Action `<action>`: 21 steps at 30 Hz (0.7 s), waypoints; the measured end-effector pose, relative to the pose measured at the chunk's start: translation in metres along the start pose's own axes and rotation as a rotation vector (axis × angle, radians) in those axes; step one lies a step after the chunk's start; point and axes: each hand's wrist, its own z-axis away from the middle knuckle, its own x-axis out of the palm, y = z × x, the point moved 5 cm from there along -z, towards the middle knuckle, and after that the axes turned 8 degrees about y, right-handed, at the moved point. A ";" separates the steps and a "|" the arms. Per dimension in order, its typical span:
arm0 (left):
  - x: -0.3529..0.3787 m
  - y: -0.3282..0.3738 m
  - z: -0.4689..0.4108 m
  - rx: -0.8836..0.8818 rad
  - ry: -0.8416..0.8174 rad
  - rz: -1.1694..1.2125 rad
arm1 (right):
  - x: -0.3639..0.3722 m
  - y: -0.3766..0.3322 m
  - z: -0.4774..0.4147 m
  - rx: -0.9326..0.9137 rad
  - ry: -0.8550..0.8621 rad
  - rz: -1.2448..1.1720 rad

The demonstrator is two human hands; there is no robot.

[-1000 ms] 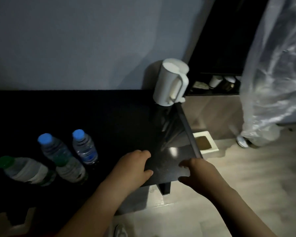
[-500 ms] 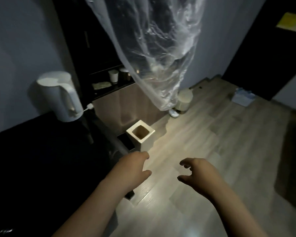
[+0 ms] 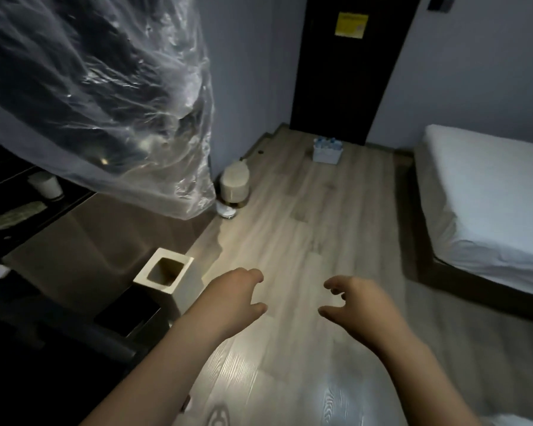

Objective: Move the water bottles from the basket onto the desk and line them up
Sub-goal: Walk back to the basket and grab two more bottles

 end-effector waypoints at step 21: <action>-0.008 0.027 -0.323 0.215 -0.152 -0.054 | -0.054 0.037 -0.250 0.194 0.065 -0.001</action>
